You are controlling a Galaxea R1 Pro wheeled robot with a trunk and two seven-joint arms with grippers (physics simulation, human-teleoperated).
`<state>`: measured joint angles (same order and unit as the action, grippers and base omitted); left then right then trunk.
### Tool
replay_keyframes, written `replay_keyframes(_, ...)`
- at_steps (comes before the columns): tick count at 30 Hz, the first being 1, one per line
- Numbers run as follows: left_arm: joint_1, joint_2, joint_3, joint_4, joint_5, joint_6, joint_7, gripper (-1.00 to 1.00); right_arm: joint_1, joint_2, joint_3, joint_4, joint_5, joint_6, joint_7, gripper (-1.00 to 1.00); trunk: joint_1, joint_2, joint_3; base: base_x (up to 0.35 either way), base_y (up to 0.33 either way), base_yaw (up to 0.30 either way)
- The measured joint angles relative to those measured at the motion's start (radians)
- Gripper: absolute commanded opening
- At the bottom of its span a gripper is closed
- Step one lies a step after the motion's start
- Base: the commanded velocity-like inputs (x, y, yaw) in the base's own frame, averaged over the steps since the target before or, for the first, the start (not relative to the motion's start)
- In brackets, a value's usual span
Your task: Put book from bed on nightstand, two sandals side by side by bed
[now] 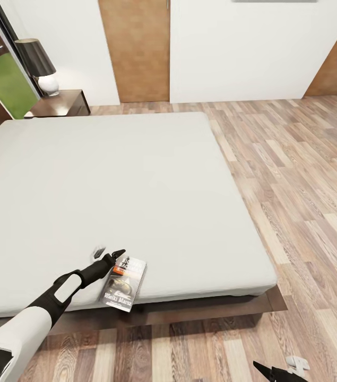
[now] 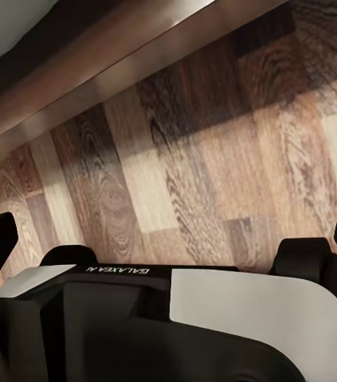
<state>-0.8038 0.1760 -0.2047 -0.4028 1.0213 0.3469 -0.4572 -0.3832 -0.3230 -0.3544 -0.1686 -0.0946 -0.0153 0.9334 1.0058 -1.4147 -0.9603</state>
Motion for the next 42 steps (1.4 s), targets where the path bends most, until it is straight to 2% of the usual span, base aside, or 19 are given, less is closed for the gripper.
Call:
replay_keyframes(11, 0.0, 0.0, 0.0, 0.0, -0.001, 0.0, 0.0, 1.0, 0.0, 0.0, 0.0, 0.0, 0.0, 0.0, 0.0, 1.0, 0.0, 0.0, 0.0, 0.0, 0.0, 0.0)
replay_keyframes(16, -0.028, -0.027, 0.025, -0.025, 0.021, 0.006, -0.018, 1.0, 0.017, -0.006, -0.002, 0.0, -0.027, 0.025, -0.028, 1.0, 0.0, 0.0, 0.0, 0.0, 0.0, 0.0)
replay_keyframes(20, -0.051, -0.032, 0.035, -0.035, 0.033, 0.005, -0.021, 1.0, 0.018, -0.006, 0.001, 0.012, -0.05, 0.046, -0.051, 1.0, 0.0, 0.0, 0.0, 0.0, 0.0, 0.0)
replay_keyframes(29, -0.064, -0.037, 0.084, -0.077, 0.086, 0.005, -0.024, 1.0, 0.018, -0.006, 0.004, 0.063, -0.099, 0.091, -0.055, 1.0, -0.034, 0.063, 0.028, 0.0, 0.0, 0.0)
replay_keyframes(38, -0.064, -0.037, 0.085, -0.078, 0.137, 0.005, -0.023, 1.0, 0.018, -0.006, 0.006, 0.114, -0.148, 0.139, -0.055, 1.0, -0.069, 0.126, 0.056, 0.0, 0.0, 0.0)
replay_keyframes(42, -0.064, -0.037, 0.085, -0.078, 0.138, 0.005, -0.024, 1.0, 0.018, -0.006, 0.006, 0.119, -0.172, 0.162, -0.054, 1.0, -0.084, 0.154, 0.069, 0.0, 0.0, 0.0)
